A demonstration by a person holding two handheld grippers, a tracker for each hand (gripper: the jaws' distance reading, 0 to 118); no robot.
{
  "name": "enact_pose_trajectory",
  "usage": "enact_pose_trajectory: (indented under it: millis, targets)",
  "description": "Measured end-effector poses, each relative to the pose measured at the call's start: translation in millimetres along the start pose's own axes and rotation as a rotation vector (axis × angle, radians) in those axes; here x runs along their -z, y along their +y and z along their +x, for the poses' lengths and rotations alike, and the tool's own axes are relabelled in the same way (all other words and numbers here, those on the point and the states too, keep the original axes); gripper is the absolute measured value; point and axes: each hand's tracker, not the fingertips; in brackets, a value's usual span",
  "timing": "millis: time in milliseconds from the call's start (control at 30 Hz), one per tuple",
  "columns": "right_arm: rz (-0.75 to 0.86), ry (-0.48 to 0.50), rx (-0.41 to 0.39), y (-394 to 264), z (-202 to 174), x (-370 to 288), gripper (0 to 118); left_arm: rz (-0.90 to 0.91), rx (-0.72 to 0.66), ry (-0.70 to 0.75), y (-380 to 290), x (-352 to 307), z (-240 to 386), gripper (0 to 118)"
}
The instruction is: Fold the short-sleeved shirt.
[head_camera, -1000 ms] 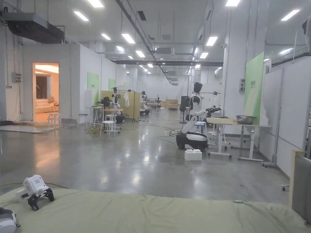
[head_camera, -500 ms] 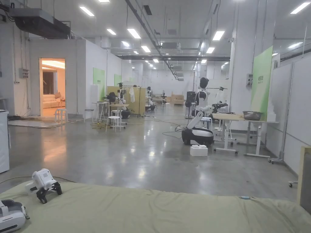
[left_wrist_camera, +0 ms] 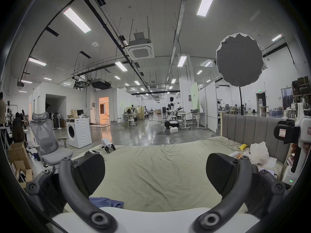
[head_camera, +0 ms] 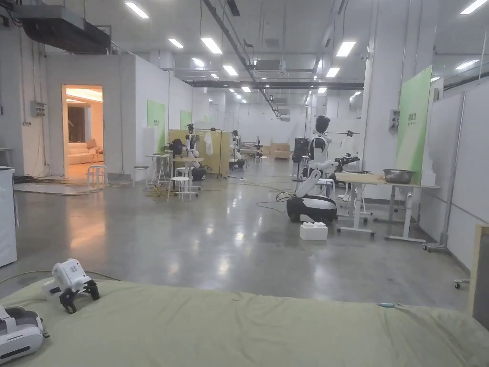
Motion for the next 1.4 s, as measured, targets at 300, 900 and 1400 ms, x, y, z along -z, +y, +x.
enact_pose_trajectory:
  millis: [300, 900, 1400]
  targets:
    - [-0.081, 0.045, 0.094, 10, 1, 5, 118, -0.010, -0.003, 0.006, 1, -1, 0, 118]
    - [-0.170, -0.089, 0.136, 35, -26, -4, 118, 0.003, -0.052, -0.020, 13, -10, -3, 118]
    - [-0.137, -0.163, 0.102, 30, -24, 4, 118, -0.001, -0.063, -0.026, 12, -10, -3, 118]
